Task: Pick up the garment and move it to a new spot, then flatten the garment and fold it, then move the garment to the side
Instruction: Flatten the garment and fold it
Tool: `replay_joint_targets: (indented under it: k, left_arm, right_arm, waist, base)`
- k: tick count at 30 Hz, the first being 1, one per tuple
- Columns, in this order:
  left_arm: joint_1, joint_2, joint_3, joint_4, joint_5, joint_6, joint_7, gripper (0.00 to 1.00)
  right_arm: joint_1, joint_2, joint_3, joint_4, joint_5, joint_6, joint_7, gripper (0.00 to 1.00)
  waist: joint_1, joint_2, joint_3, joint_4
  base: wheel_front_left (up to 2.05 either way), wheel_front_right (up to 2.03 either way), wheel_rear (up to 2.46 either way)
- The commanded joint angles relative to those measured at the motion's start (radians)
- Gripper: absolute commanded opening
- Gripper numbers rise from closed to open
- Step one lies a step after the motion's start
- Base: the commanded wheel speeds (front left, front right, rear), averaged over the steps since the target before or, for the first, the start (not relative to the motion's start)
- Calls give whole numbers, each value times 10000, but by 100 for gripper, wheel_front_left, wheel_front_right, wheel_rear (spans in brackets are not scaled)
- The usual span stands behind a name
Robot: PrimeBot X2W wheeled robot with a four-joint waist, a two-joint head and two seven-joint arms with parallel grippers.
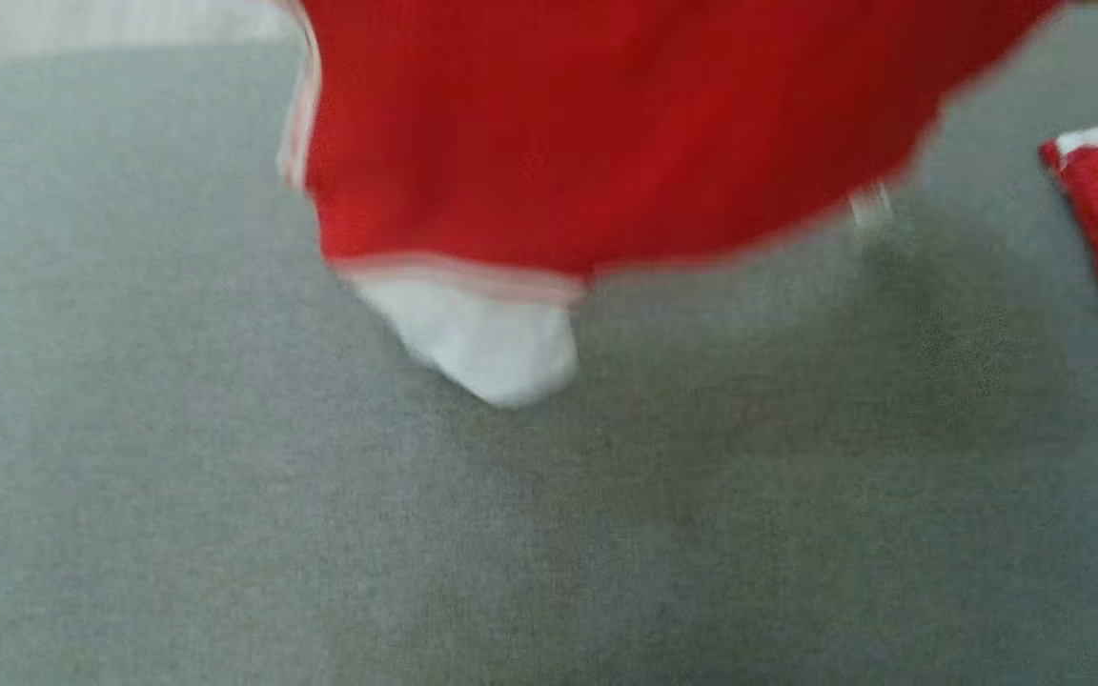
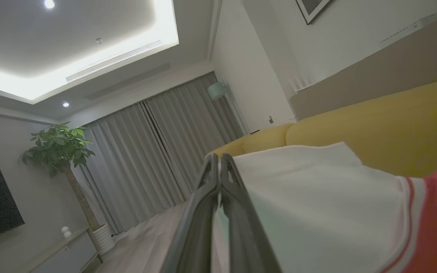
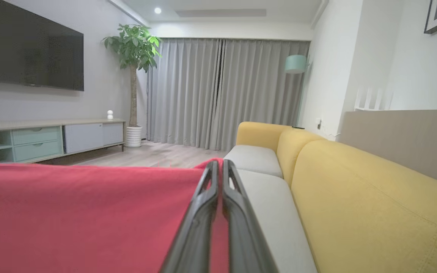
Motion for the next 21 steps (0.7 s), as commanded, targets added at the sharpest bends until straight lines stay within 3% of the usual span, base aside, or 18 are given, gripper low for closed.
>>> replay_joint_targets:
  k: [1,5,9,16,21]
  left_arm:
    - [-979,218,506,211,261,-15,-376,0]
    - [-2199,-261,436,1179,1006,41,-1482,0]
    - [-2462,-702,518,1490,1294,5,-1862,0]
    - [-806,-1023,783,589,1444,-422,-1907,0]
    - [1154,-887,1004,-433,1595,-545,-1909,0]
  right_arm:
    - [-544,142,40,22,-154,-7,-329,0]
    - [-1741,212,373,927,-832,-7,-1399,0]
    - [-2258,174,553,1773,-1162,-7,-2212,0]
    - [-1785,-50,990,2899,-1044,-7,-2796,0]
    - [-996,-136,1182,3125,-556,-7,-3037,0]
  waist:
    - [-5,0,1025,-101]
    - [-5,0,1505,-50]
    - [-5,0,1786,153]
    - [-5,0,2145,519]
    - [-5,0,2086,491]
  base:
    - [0,0,0]
    - [0,0,0]
    - [0,0,0]
    - [0,0,0]
    - [0,0,0]
